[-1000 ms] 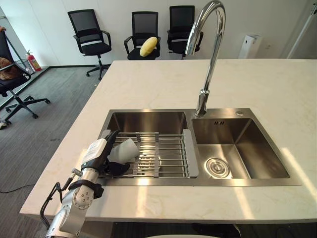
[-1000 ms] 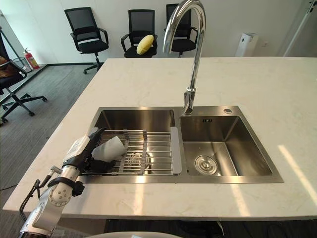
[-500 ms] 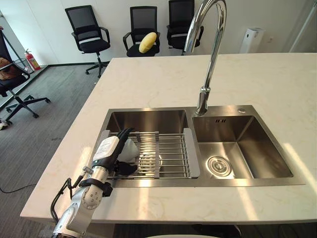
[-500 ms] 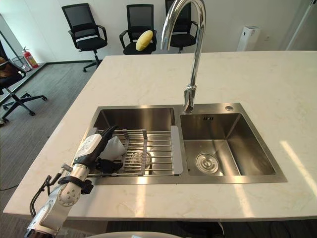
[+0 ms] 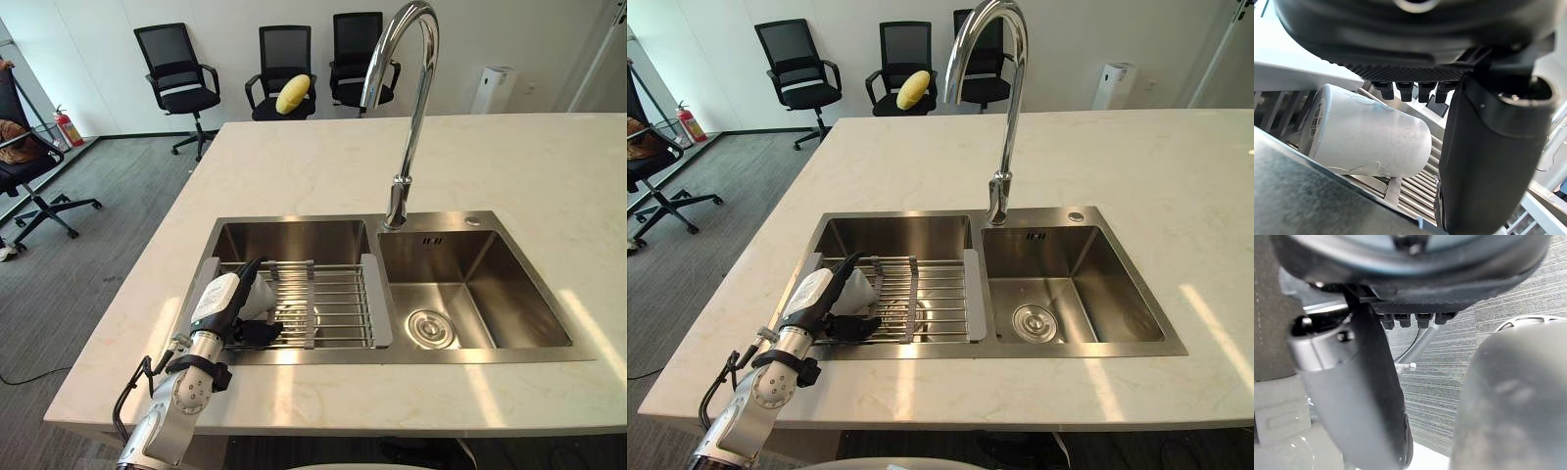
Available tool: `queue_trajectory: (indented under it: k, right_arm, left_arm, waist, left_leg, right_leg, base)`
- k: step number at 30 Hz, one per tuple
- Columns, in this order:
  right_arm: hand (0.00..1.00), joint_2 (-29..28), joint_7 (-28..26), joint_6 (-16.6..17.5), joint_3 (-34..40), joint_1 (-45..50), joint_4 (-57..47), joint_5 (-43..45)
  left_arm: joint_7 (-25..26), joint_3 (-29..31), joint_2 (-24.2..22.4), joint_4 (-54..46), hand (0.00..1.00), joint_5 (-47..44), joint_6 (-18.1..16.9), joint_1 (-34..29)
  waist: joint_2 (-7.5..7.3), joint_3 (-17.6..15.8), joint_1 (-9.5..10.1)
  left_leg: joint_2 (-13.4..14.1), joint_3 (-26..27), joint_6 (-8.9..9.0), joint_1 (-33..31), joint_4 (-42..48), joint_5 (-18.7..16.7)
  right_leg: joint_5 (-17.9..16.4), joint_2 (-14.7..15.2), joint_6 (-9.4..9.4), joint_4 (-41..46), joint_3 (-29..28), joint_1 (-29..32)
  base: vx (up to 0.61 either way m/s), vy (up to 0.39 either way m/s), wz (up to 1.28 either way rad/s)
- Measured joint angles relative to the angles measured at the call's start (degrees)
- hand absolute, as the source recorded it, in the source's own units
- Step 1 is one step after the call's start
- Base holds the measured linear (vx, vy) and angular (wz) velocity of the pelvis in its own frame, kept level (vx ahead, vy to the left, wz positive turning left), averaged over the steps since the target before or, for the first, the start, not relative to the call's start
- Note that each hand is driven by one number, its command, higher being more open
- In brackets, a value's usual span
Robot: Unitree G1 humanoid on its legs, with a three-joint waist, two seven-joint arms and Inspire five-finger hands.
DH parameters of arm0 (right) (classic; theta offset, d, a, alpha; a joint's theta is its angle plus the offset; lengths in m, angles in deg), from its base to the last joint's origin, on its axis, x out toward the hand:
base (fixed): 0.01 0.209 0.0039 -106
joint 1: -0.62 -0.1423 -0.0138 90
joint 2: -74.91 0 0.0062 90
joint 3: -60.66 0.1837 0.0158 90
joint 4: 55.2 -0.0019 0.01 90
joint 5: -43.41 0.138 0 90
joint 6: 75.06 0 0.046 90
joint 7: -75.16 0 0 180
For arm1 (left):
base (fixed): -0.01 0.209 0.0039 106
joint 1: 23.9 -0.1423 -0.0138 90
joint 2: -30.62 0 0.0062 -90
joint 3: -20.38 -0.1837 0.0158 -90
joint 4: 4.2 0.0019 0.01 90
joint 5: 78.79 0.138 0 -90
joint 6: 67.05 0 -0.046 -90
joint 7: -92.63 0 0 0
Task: Walk over to the sink, pick up the cup, carry it to the dishwasher, place the cup inside the dishwasher, then close the dishwasher door
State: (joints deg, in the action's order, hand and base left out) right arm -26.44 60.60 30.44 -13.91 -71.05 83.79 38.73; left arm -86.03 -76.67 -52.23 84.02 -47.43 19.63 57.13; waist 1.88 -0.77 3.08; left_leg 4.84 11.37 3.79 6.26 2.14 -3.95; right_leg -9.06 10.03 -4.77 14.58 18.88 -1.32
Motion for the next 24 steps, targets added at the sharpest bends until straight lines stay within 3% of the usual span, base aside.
queue_trajectory:
  k: [7,16,24]
  right_arm:
    - [1.0,0.0,-0.53,0.0,-0.05,-0.32,0.0,-0.01]
    - [1.0,0.33,-1.3,-0.28,-0.54,-2.09,0.0,0.0]
    - [1.0,0.76,-1.89,-0.83,-1.2,-2.03,-0.11,-0.01]
  left_arm:
    - [-2.64,0.02,0.1,1.83,1.0,-0.92,1.64,1.94]
    - [-10.87,-0.03,3.6,4.13,1.0,-0.95,5.87,7.64]
    - [-14.16,0.54,6.69,6.85,1.0,-1.44,7.59,10.17]
  waist:
    - [-0.08,0.03,-0.19]
    - [-0.18,-0.19,-1.16]
    - [0.17,-0.46,-2.34]
  left_leg:
    - [-0.1,-0.36,-0.01,0.37,-0.72,0.11]
    - [-0.09,-0.01,0.05,1.41,-2.03,1.13]
    - [0.03,0.31,0.13,1.44,-2.08,1.24]
  right_leg:
    - [0.09,-0.06,-0.14,-0.69,0.59,-0.79]
    - [0.08,-0.09,-0.13,-0.56,0.52,-1.04]
    - [0.07,-0.13,-0.12,-0.28,0.01,-0.62]
  base:
    - [0.0,0.0,0.03]
    - [-0.02,-0.004,0.0]
    - [-0.01,-0.006,-0.02]
